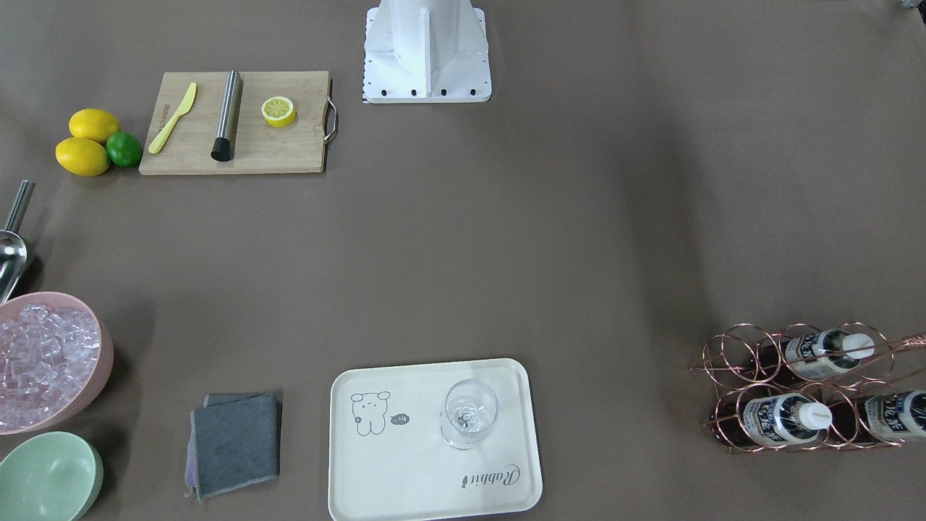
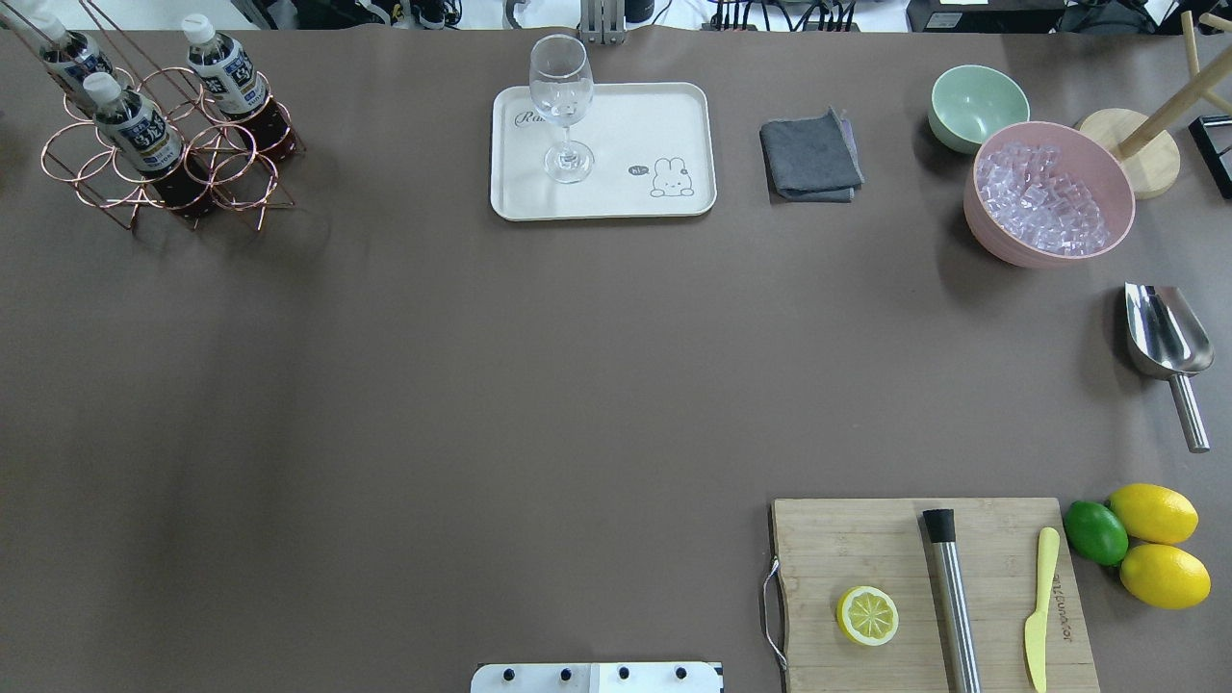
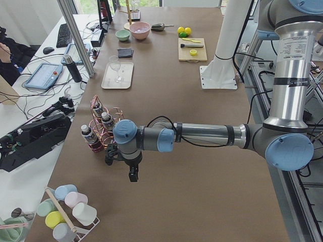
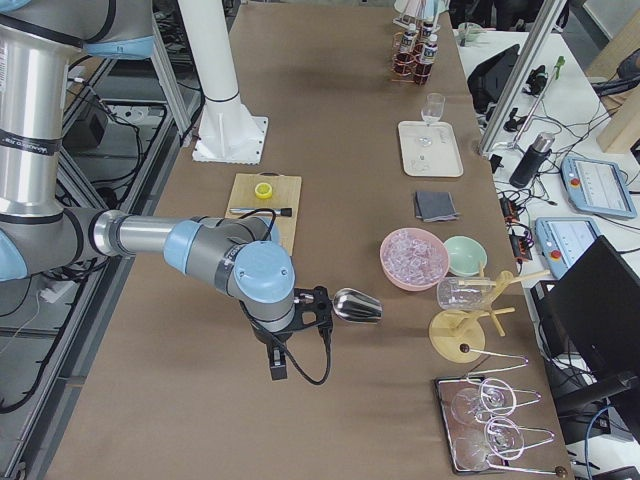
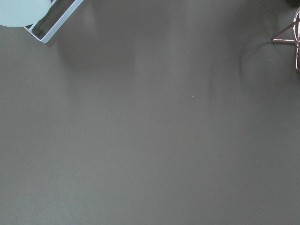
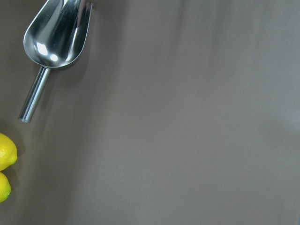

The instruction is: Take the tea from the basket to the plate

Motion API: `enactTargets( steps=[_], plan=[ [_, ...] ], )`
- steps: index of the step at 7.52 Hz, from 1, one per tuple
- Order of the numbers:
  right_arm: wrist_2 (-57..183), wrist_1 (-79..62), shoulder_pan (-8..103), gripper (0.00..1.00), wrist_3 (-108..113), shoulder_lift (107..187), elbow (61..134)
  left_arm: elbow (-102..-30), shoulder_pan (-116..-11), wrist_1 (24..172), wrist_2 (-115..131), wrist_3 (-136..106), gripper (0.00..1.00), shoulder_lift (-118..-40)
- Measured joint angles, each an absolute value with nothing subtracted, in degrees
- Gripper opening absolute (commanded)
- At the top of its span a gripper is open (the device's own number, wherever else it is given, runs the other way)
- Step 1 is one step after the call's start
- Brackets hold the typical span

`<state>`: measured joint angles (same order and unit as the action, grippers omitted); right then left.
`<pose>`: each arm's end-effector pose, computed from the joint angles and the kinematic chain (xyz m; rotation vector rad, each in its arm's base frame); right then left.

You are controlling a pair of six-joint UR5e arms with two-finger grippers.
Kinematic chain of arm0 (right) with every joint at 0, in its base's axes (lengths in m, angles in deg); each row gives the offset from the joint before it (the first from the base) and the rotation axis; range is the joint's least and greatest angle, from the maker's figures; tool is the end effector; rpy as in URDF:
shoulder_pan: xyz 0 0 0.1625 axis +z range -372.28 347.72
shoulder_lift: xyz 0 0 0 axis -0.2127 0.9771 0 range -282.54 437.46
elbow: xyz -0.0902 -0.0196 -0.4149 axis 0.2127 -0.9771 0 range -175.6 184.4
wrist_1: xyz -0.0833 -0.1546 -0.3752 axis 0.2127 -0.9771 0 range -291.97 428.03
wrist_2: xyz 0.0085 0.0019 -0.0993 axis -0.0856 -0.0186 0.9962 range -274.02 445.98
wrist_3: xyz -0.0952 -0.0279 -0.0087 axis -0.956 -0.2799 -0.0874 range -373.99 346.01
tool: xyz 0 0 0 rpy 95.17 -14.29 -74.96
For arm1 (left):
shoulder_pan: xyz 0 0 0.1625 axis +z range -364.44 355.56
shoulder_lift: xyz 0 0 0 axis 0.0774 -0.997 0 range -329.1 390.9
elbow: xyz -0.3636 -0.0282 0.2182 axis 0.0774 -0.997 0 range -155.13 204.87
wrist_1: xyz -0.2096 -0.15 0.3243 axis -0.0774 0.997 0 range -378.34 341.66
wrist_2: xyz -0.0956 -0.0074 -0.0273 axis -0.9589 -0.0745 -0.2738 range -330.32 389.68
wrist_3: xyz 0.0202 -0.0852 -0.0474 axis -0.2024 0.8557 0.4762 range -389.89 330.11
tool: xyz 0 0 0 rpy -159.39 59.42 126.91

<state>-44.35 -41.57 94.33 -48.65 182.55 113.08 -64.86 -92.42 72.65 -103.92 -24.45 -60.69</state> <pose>0.1676 -0.3211 0.6488 0.0611 -0.7472 -0.2018 -0.0467 -0.5083 0.6463 -0.0112 0.7617 -0.0416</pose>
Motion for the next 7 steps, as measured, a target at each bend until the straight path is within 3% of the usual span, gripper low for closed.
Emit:
enactTargets(
  steps=[7],
  plan=[
    [-41.8,-41.5,94.3,1.00,-48.1,182.3,112.9,-64.3,-92.4,72.5,-104.0,-24.4,0.98,-61.6]
  ],
)
